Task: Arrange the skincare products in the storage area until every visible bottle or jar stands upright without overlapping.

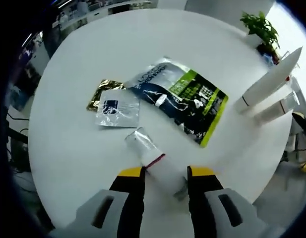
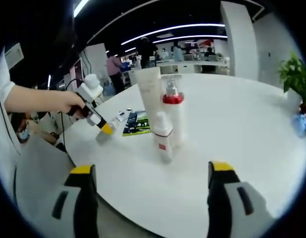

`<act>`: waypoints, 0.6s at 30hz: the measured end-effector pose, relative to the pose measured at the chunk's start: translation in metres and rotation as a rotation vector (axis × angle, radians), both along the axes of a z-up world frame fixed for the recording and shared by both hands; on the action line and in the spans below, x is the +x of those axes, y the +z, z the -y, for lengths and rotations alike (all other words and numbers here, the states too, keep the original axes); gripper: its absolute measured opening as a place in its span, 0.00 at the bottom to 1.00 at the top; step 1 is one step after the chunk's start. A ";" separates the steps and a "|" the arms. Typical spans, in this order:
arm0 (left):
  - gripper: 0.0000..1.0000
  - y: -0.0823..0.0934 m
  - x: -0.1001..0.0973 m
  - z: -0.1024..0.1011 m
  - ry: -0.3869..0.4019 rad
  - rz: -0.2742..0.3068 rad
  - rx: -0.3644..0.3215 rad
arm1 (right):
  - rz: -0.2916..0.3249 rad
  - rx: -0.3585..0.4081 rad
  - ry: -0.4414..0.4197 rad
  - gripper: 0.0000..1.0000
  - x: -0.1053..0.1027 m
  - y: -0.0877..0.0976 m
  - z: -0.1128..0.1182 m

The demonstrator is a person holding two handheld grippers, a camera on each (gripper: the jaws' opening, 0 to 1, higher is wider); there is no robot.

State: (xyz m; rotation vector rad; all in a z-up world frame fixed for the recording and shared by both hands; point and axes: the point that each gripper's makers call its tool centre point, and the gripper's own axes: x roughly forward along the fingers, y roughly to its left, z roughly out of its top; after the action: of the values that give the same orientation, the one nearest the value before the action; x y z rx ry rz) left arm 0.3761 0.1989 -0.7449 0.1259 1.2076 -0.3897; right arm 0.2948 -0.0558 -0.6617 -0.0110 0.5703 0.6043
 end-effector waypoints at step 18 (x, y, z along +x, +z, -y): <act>0.17 -0.001 0.006 -0.005 0.001 0.047 -0.076 | 0.011 -0.006 0.002 0.92 -0.003 0.007 -0.005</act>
State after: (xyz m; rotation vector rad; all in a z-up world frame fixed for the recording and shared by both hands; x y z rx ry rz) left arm 0.3825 0.2037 -0.7457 0.0691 1.1453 -0.4290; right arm 0.2919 -0.0507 -0.6549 -0.0201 0.5613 0.6039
